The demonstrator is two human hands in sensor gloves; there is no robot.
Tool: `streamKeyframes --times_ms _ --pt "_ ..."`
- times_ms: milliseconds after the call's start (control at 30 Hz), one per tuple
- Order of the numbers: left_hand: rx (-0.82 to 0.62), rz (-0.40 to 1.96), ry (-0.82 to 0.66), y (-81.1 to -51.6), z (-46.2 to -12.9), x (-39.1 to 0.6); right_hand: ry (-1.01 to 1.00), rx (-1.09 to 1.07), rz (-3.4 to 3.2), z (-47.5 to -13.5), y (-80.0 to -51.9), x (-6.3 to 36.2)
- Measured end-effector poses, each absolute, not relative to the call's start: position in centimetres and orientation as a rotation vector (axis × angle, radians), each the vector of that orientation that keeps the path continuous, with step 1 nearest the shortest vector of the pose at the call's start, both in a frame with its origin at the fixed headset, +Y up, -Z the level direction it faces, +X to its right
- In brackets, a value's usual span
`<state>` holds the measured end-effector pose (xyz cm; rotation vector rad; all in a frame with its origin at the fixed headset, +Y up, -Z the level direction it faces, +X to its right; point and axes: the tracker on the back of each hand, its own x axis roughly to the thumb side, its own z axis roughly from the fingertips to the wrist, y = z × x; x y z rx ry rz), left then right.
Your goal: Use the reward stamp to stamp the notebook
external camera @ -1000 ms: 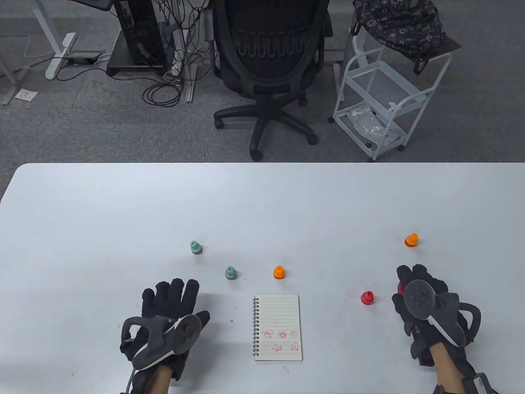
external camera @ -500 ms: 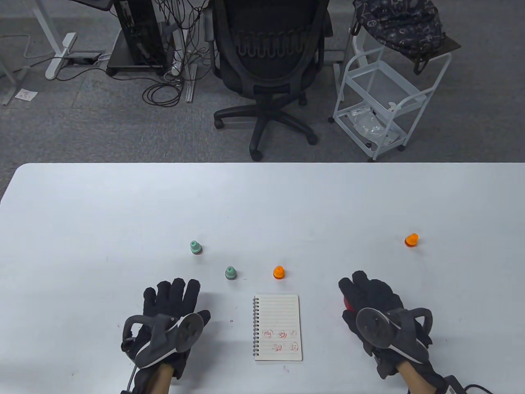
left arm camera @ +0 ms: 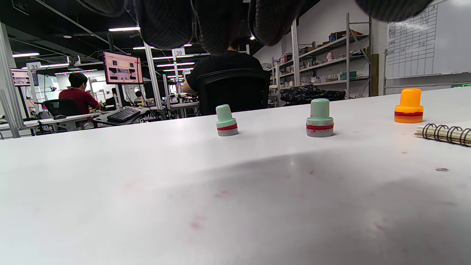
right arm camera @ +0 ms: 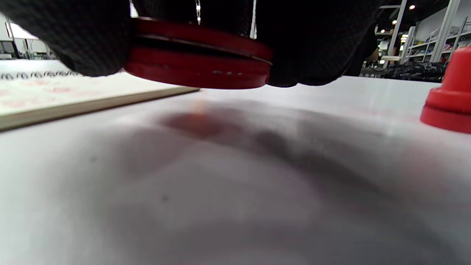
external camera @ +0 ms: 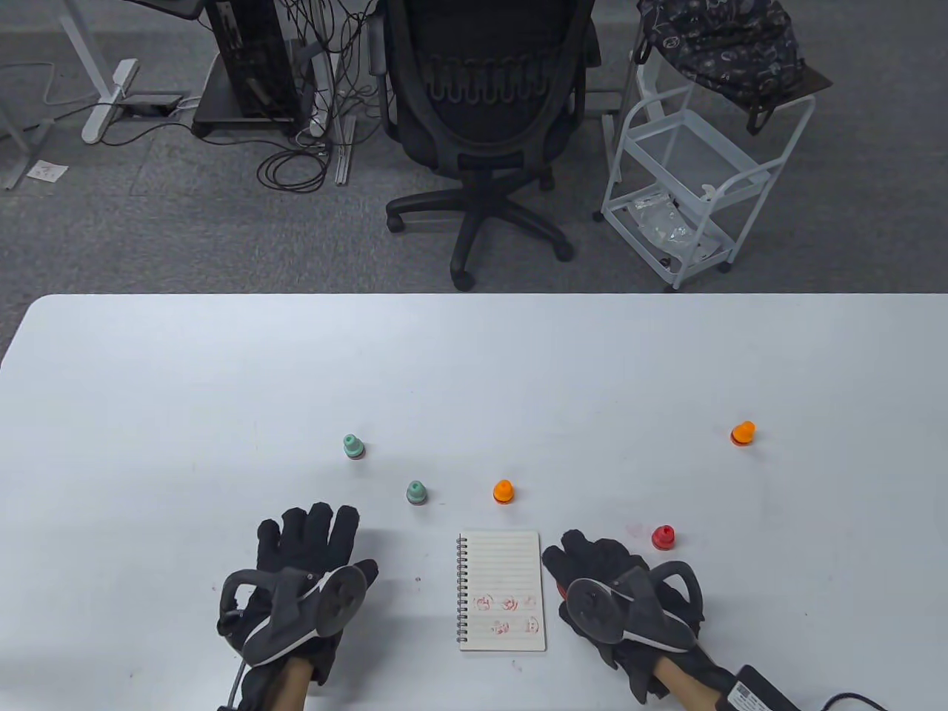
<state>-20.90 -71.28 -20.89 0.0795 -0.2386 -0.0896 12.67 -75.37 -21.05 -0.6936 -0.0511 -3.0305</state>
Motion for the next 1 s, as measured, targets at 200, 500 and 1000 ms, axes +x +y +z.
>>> streamKeyframes --times_ms 200,500,1000 --pt "0.079 -0.09 -0.239 -71.3 -20.9 -20.9 -0.077 -0.723 -2.975 -21.0 -76.3 11.5" --pt "0.075 -0.089 -0.238 -71.4 -20.9 -20.9 -0.083 -0.744 -2.931 -20.9 -76.4 11.2" --pt "0.062 -0.086 -0.239 -71.5 -20.9 -20.9 -0.046 -0.733 -2.979 -20.7 -75.6 12.2"
